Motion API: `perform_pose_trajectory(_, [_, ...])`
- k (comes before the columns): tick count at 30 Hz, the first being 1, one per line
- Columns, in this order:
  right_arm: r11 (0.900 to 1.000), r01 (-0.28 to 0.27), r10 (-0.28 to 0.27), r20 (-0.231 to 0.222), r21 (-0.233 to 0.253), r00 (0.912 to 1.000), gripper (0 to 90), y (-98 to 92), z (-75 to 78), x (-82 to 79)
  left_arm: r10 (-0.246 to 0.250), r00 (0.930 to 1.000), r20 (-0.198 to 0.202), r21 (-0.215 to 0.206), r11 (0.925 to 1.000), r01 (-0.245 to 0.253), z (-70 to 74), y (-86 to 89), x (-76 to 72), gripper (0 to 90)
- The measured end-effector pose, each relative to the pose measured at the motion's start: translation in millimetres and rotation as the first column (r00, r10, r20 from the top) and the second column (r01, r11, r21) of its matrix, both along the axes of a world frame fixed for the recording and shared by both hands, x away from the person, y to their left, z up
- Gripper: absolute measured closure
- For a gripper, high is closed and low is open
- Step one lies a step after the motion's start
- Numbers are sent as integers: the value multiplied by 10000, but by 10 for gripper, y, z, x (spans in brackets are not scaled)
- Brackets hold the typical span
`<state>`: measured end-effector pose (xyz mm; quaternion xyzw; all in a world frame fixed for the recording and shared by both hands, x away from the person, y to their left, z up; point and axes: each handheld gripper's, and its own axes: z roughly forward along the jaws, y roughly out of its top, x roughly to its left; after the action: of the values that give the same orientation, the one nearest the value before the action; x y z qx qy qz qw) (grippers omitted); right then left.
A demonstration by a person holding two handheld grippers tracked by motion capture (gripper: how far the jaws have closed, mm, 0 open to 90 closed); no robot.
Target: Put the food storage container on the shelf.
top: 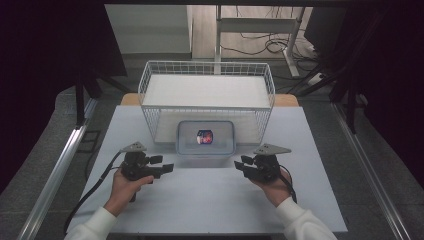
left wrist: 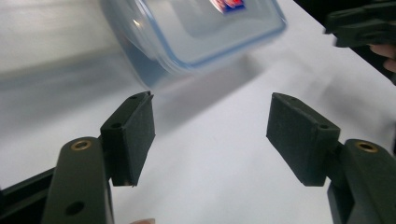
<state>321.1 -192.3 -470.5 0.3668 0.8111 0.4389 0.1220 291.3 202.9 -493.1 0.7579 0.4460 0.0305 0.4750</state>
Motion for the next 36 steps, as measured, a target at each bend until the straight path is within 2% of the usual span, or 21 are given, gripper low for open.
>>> perform_pose_trajectory(3, [9987,-463,456,-337,-215,9984,822,65,-65,-26,-159,9999,-62,275,9995,161,-13,-41,-117,318])
perform_pose_trajectory(5, [9958,-760,740,-391,-510,9965,883,149,-117,-34,-307,9995,-93,493,9983,311,-21,-70,-186,317])
perform_pose_trajectory(10, [9776,-1192,1210,-3,-1736,9927,889,447,-242,-11,-560,9984,-59,986,9935,564,-42,-128,-346,317])
perform_pose_trajectory(16, [9599,-1546,1612,92,-2337,9869,889,812,-354,99,-860,9962,-121,1314,9875,868,-79,-188,-465,314])
perform_pose_trajectory(18, [9582,-1549,1609,54,-2406,9869,889,890,-387,134,-844,9964,-87,1339,9874,848,-73,-181,-482,314])
perform_pose_trajectory(25, [9624,-1356,1347,-201,-2355,9907,889,1072,-454,298,-980,9951,-119,1660,9812,987,-103,-194,-479,311])
perform_pose_trajectory(28, [9642,-1226,1226,-146,-2353,9923,889,1137,-477,362,-1030,9946,-147,1828,9776,1039,-104,-188,-476,309])
perform_pose_trajectory(32, [9693,-1079,1044,-275,-2210,9942,890,1198,-491,428,-1032,9946,-137,1905,9762,1039,-97,-178,-478,308])
perform_pose_trajectory(34, [9676,-934,945,-64,-2345,9955,890,1211,-499,441,-1053,9944,-100,1903,9761,1052,-91,-174,-481,309])
perform_pose_trajectory(36, [9727,-765,773,-48,-2189,9970,890,1196,-476,461,-1039,9945,-88,1929,9757,1037,-89,-170,-482,309])
